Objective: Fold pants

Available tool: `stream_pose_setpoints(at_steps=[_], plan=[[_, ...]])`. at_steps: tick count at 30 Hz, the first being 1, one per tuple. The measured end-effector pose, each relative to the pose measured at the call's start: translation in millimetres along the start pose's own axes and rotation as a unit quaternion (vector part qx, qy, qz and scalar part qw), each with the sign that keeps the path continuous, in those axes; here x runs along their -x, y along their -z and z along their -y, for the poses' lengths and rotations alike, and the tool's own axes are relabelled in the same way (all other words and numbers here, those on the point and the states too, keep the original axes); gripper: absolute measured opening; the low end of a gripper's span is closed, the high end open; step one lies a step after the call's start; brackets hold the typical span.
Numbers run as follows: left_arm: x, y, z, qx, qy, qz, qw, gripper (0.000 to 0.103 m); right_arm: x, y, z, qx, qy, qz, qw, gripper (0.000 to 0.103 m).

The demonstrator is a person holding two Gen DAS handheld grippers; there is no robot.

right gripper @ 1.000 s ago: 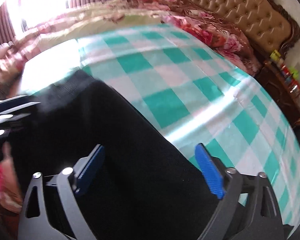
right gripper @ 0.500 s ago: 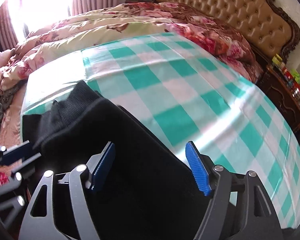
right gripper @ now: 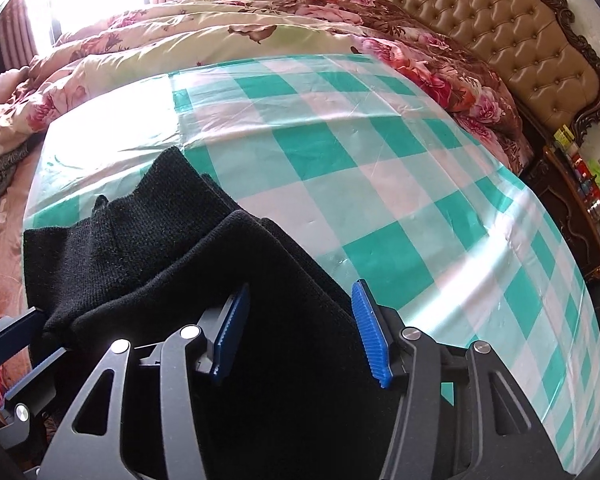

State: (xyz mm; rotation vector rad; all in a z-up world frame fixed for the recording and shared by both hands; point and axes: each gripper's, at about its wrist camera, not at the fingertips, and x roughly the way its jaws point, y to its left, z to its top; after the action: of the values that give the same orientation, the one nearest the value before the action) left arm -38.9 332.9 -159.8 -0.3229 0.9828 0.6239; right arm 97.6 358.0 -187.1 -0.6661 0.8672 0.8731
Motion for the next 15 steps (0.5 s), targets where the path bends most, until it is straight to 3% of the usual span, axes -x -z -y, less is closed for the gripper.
stream_pose_setpoints(at_steps=[15], plan=[[-0.9, 7.0, -2.5, -0.001, -0.009, -0.005, 0.9999, 0.028, 5.2, -7.9, 3.5, -0.001, 0.004, -0.003, 1.0, 0.052]])
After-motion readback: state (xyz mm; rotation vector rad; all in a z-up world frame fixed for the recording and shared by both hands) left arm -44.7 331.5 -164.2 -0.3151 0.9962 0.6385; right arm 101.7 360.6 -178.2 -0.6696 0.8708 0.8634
